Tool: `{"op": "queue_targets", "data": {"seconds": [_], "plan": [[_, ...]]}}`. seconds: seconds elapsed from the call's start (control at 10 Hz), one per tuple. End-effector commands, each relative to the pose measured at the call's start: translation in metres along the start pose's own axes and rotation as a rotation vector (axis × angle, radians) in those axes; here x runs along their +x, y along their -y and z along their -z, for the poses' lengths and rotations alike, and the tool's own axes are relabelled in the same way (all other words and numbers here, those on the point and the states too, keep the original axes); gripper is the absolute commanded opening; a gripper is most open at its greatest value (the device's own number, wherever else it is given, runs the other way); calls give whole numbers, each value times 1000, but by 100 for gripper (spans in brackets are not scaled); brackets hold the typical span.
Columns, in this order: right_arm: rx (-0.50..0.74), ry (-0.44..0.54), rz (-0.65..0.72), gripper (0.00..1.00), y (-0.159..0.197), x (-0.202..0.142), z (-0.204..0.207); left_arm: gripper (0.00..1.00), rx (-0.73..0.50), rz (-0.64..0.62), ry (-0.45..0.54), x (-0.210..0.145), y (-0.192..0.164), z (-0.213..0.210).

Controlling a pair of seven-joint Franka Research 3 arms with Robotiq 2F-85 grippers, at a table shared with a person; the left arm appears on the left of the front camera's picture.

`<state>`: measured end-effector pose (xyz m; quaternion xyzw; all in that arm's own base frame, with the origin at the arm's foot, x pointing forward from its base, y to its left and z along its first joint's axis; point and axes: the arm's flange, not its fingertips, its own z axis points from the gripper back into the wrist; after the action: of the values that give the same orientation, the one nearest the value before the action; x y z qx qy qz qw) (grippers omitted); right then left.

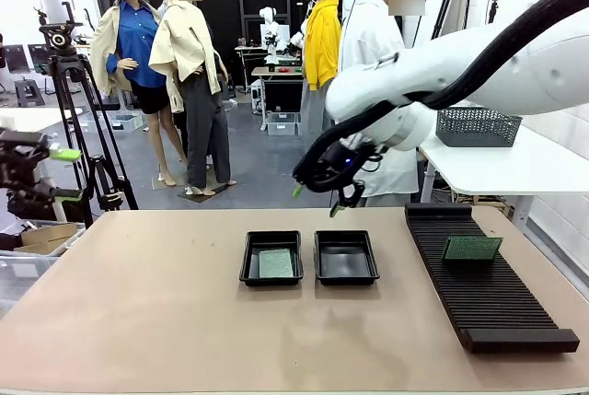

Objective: Inspect and transfer BCBs to ESD trays.
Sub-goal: Pick up the ESD tray and place it on the left side of the table.

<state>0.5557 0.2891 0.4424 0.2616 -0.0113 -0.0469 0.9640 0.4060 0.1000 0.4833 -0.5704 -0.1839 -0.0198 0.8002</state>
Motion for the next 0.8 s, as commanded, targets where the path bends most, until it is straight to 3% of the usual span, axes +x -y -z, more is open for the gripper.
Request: {"op": "queue_targets", "data": {"seconds": [0.0, 0.4, 0.7], "plan": [[58, -48, -3, 100, 35, -7, -25, 98, 69, -11, -23, 9, 28, 21], [221, -67, 19, 100, 98, 4, -91, 98, 238, 19, -164, 32, 73, 84], [392, 9, 78, 100, 159, 1, -125, 98, 387, 58, -268, 48, 103, 136]]}}
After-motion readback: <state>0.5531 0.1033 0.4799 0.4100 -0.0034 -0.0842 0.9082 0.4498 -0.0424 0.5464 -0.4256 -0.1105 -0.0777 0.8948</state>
